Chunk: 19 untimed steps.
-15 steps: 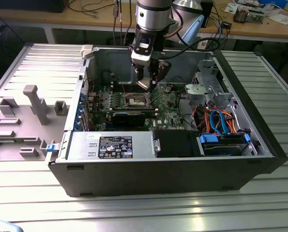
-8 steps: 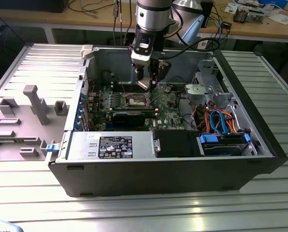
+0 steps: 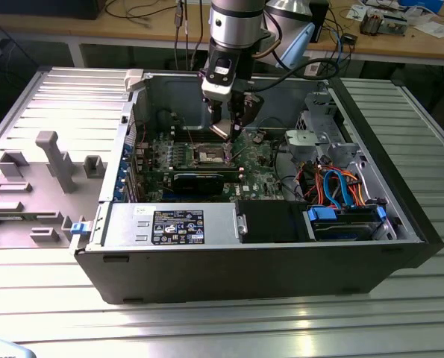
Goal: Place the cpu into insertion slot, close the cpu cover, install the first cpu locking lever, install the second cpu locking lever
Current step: 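Place the cpu into insertion slot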
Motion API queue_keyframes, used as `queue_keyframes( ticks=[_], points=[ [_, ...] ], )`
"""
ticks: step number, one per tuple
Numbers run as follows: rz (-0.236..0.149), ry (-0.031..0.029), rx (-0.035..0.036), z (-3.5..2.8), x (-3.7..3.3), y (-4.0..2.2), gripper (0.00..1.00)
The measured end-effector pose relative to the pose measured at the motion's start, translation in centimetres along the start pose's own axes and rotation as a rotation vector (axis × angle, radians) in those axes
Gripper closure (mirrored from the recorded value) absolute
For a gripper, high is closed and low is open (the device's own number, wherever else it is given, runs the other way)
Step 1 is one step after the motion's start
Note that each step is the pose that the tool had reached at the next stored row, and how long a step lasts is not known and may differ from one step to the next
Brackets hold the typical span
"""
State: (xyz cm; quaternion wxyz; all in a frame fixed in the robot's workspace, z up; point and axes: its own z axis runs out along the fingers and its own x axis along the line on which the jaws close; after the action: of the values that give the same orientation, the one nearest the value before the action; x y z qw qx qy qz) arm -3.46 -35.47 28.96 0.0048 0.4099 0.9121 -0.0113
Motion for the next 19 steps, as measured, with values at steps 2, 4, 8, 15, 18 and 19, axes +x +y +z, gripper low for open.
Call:
queue_keyframes(
  ticks=[2, 4, 8, 15, 18, 19],
  points=[
    [0.001, -0.0002, 0.0002, 0.01, 0.00, 0.00, 0.45],
    [0.002, -0.0003, 0.0003, 0.01, 0.00, 0.00, 0.45],
    [0.004, -0.0004, 0.0005, 0.03, 0.00, 0.00, 0.45],
    [0.020, -0.0004, 0.0010, 0.09, 0.01, 0.00, 0.45],
    [0.043, -0.0001, 0.0015, 0.13, 0.01, 0.00, 0.45],
    [0.049, 0.0000, 0.0016, 0.15, 0.01, 0.00, 0.45]
  ],
)
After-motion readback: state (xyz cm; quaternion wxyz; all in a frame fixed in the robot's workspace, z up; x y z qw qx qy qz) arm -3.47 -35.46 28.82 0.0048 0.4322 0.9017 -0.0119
